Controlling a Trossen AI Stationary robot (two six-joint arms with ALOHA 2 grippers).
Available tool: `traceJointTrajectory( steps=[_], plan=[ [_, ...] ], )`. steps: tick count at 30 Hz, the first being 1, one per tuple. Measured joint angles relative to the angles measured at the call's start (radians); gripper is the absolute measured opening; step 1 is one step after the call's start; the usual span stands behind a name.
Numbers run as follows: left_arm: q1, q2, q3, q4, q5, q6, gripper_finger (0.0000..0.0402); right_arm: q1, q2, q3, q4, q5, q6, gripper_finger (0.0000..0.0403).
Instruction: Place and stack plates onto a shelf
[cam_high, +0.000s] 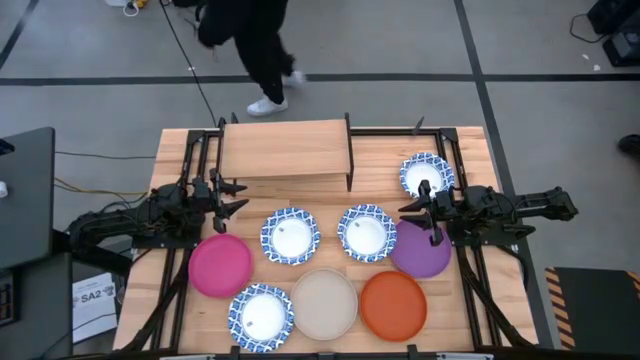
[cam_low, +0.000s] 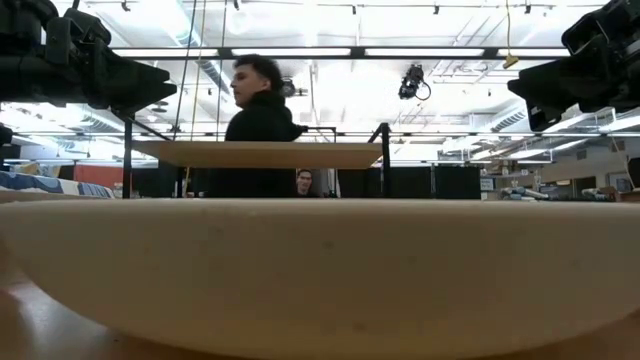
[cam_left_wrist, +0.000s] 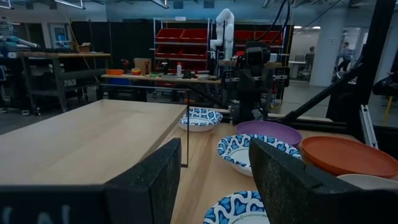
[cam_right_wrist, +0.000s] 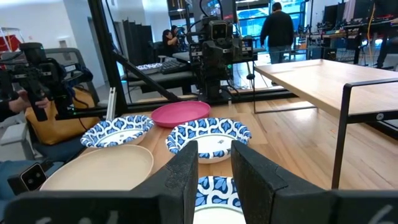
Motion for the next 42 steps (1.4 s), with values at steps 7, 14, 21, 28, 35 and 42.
traceJointTrajectory(
  steps=[7,14,21,28,35,42],
  plan=[
    [0.0,0.0,0.0,0.0,0.0,0.0,0.0196,0.0,0.0,0.0,0.055,0.11,0.037,0.0103],
    [0.0,0.0,0.0,0.0,0.0,0.0,0.0196,0.0,0.0,0.0,0.162,0.22,0.065,0.0129],
    [0.0,0.0,0.0,0.0,0.0,0.0,0.0196,0.0,0.0,0.0,0.232,0.3,0.076,0.0197],
    [0.0,0.0,0.0,0.0,0.0,0.0,0.0196,0.0,0.009,0.025,0.228,0.383,0.046,0.0246],
    [0.0,0.0,0.0,0.0,0.0,0.0,0.0196,-0.017,0.097,0.157,0.156,0.469,0.007,0.0252],
    [0.0,0.0,0.0,0.0,0.0,0.0,0.0196,-0.1,0.219,0.392,-0.201,0.55,0.031,0.0252]
  ],
)
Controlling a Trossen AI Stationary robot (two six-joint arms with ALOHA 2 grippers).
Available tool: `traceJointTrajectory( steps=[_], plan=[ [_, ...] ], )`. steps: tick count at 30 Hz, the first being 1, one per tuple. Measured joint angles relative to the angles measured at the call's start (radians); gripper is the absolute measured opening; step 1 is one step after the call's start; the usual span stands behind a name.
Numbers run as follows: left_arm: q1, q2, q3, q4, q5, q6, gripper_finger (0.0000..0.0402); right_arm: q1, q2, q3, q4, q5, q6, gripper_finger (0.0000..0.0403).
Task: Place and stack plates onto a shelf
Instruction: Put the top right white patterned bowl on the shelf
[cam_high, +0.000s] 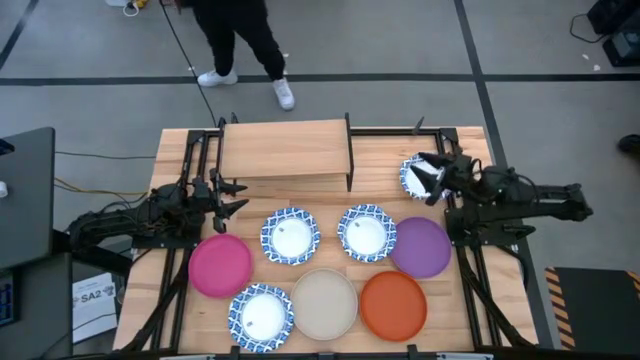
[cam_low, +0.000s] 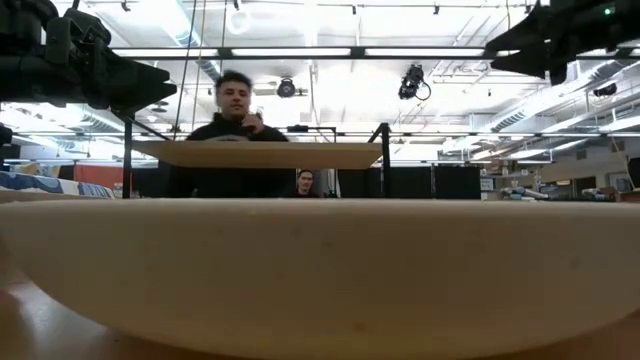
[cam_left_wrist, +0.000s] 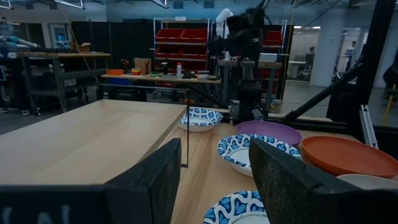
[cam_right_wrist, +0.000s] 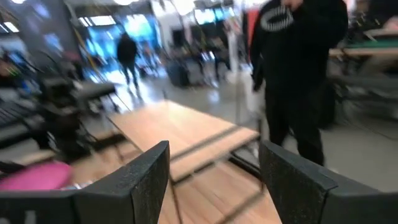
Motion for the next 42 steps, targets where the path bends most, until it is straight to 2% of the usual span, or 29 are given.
traceJointTrajectory(
  steps=[7,13,18,24,27,34,42],
  plan=[
    [0.0,0.0,0.0,0.0,0.0,0.0,0.0196,-0.111,0.119,0.195,-0.275,-0.018,0.033,0.0252],
    [0.0,0.0,0.0,0.0,0.0,0.0,0.0196,-0.234,0.219,0.276,-0.394,-0.106,0.032,0.0252],
    [0.0,0.0,0.0,0.0,0.0,0.0,0.0196,-0.377,0.314,0.301,-0.481,-0.235,0.008,0.0252],
    [0.0,0.0,0.0,0.0,0.0,0.0,0.0196,-0.562,0.445,0.308,-0.498,-0.404,-0.087,0.0252],
    [0.0,0.0,0.0,0.0,0.0,0.0,0.0196,-0.642,0.512,0.308,-0.497,-0.454,-0.136,0.0252],
    [0.0,0.0,0.0,0.0,0.0,0.0,0.0196,-0.78,0.667,0.308,-0.496,-0.498,-0.28,0.0252],
    [0.0,0.0,0.0,0.0,0.0,0.0,0.0196,-0.884,0.842,0.308,-0.492,-0.502,-0.432,0.0252]
  ],
)
